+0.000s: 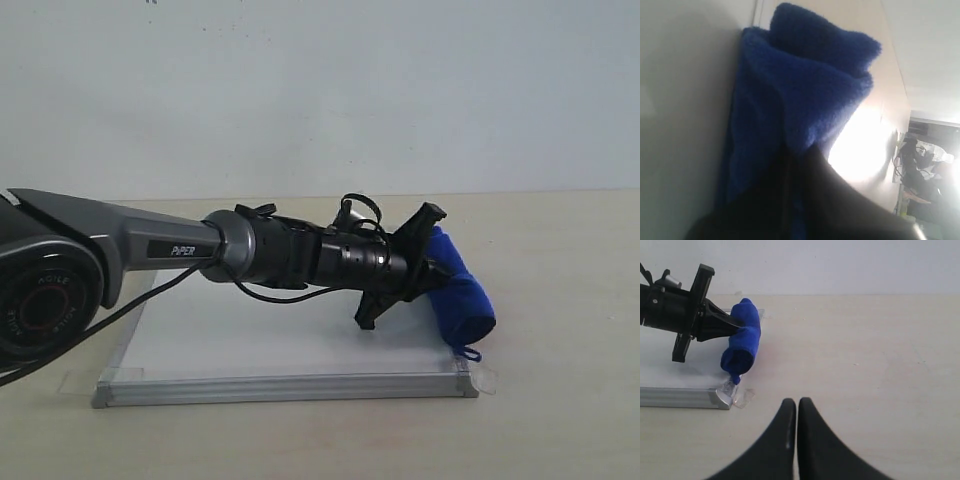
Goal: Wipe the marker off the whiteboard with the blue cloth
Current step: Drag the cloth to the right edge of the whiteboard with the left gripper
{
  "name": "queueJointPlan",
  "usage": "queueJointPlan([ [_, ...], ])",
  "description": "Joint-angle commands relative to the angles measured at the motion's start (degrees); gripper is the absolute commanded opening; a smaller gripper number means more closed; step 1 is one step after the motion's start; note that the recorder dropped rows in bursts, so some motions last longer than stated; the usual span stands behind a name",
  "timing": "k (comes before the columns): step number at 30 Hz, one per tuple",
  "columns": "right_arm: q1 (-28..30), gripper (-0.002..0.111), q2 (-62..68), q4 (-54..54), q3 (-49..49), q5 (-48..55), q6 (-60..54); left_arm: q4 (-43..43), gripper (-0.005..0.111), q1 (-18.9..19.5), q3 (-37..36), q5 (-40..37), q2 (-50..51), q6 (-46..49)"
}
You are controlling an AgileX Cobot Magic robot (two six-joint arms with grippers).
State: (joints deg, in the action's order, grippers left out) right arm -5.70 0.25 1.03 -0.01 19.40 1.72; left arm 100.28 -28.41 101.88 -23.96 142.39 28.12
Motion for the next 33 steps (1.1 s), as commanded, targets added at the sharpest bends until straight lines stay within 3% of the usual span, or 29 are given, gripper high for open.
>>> queueJointPlan([
  [1,-0.2,0.001,-0.3,-0.1,0.0,-0.3,-0.2,-0.3,0.004,-0.9,0.2,-1.5,0.8,-0.2],
  [10,-0.2,0.001,-0.3,-0.1,0.0,-0.3,-0.2,-0.3,0.004,-0.9,2.8,-3.0,0.9,7.8],
  [21,-0.2,0.001,-0.3,-0.1,0.0,-0.3,-0.2,-0.3,0.004,-0.9,5.5,-2.8,0.9,7.9],
  [33,-0.2,0.001,-0.3,-0.1,0.0,-0.3,-0.2,-0.3,0.004,-0.9,5.5,1.4,0.9,-0.7],
])
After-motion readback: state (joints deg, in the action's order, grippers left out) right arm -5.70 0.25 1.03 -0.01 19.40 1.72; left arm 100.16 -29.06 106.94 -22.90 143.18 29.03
